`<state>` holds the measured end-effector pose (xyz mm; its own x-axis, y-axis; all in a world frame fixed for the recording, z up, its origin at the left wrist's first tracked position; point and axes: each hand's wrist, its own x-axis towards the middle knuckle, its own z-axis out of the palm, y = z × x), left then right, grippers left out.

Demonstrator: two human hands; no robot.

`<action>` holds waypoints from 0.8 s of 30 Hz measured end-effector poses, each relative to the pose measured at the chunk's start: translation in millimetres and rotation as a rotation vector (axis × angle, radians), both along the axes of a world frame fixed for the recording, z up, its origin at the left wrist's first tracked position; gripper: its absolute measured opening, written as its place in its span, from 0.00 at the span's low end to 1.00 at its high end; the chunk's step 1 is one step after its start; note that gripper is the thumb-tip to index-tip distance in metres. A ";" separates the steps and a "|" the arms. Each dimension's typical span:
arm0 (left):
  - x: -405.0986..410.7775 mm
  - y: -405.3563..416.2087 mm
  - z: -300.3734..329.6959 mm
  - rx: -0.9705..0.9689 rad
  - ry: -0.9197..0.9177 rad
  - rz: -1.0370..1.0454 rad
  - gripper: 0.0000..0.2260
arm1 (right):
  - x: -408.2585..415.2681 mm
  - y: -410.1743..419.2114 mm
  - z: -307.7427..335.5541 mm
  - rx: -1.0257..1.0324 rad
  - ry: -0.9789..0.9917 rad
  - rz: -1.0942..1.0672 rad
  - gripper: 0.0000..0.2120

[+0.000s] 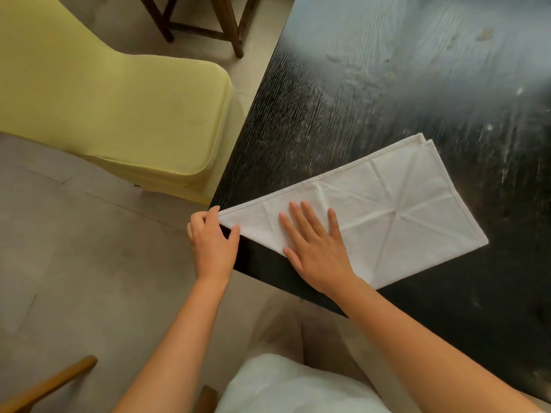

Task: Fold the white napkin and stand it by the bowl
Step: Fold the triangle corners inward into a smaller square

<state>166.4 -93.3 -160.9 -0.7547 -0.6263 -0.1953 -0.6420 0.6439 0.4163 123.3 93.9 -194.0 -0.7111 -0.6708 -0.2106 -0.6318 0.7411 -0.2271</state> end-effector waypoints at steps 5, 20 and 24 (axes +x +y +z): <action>-10.9 -14.2 10.1 0.321 0.088 0.221 0.07 | 0.7 1.2 -3.4 -0.003 0.007 -0.001 0.28; -59.7 27.2 84.5 1.140 0.334 0.201 0.08 | -37.8 -46.3 75.2 -0.775 0.031 -0.462 0.05; -71.8 40.4 89.3 1.269 0.338 0.077 0.10 | -58.6 -14.3 86.9 -0.939 -0.137 -0.650 0.05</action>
<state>94.5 -52.8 -71.6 -0.8528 -0.1916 -0.4859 -0.4051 -0.3444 0.8469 64.7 79.6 -107.1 -0.9900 -0.1188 0.0762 -0.1197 0.4200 -0.8996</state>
